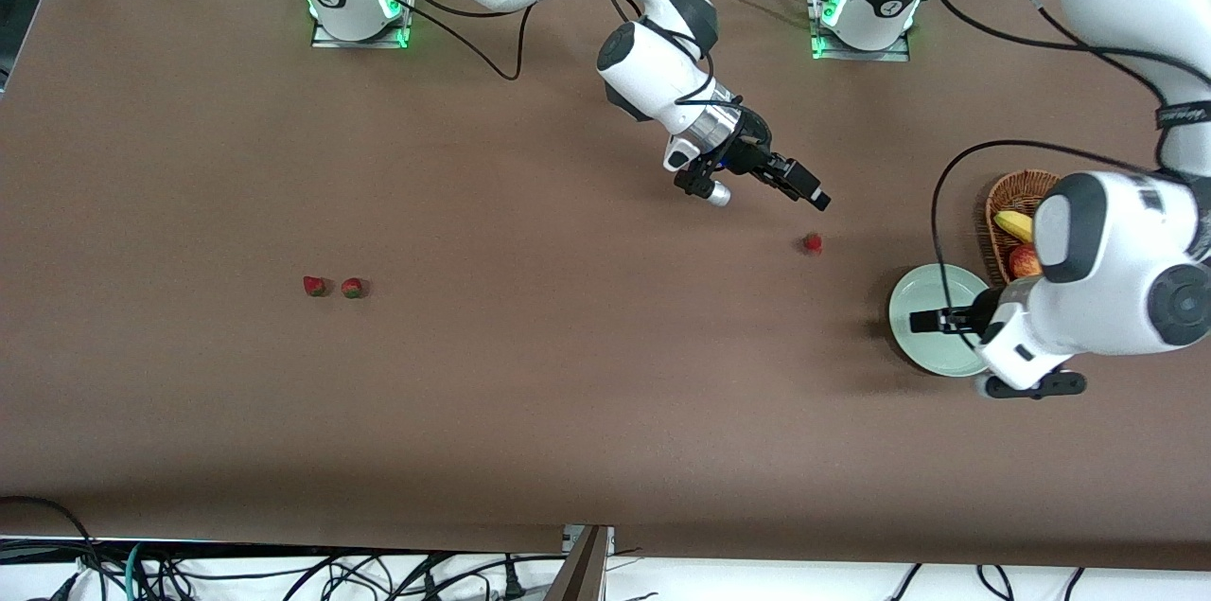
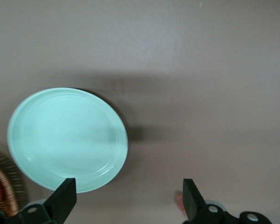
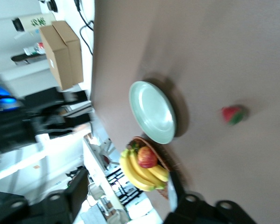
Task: Collect all strawberries into plate
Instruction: 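Open the right gripper while the left gripper reaches the strawberry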
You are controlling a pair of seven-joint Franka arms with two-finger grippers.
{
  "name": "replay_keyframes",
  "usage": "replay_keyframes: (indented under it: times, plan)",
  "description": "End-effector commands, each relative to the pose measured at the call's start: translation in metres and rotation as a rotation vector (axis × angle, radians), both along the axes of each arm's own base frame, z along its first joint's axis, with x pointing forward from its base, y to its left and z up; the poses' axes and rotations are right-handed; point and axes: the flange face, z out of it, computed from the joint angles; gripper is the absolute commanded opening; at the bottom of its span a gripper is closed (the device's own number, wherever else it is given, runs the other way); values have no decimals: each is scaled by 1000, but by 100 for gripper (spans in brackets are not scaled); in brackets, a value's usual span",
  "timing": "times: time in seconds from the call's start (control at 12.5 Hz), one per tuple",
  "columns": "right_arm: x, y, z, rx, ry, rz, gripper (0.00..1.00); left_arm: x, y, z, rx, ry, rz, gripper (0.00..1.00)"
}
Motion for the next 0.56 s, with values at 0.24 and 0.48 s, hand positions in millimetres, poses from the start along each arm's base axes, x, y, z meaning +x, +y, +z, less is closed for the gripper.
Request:
replay_keyframes:
  times: [0.24, 0.48]
  plan:
    - [14, -7, 9, 32, 14, -30, 100, -2, -22, -33, -9, 51, -29, 100]
    - [19, -10, 13, 26, -9, -30, 100, -11, -34, -69, -11, 117, -48, 100]
